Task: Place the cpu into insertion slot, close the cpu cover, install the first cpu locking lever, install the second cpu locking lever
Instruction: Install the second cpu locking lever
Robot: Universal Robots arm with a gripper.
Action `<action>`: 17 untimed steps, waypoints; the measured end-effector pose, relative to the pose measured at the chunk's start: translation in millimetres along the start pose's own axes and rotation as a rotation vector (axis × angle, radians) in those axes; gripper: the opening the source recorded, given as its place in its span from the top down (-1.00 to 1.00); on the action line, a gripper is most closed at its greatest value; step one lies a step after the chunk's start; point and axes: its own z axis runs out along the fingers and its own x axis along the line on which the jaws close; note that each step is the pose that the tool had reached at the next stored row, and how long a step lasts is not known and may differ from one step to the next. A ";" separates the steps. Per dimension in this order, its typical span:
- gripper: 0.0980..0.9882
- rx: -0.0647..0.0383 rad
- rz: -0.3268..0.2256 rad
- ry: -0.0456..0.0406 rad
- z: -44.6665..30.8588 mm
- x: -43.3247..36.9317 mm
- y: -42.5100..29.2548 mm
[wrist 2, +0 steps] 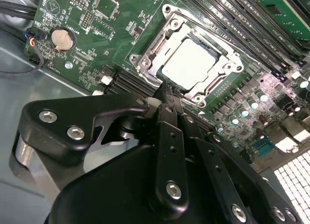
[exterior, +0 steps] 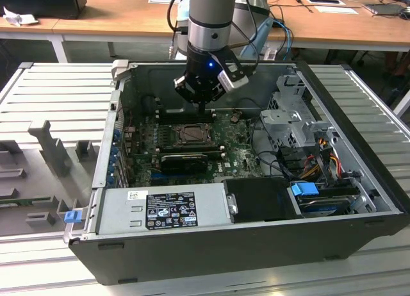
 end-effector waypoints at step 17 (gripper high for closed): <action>0.98 0.000 0.000 0.0000 -7.3 1.1 -10.8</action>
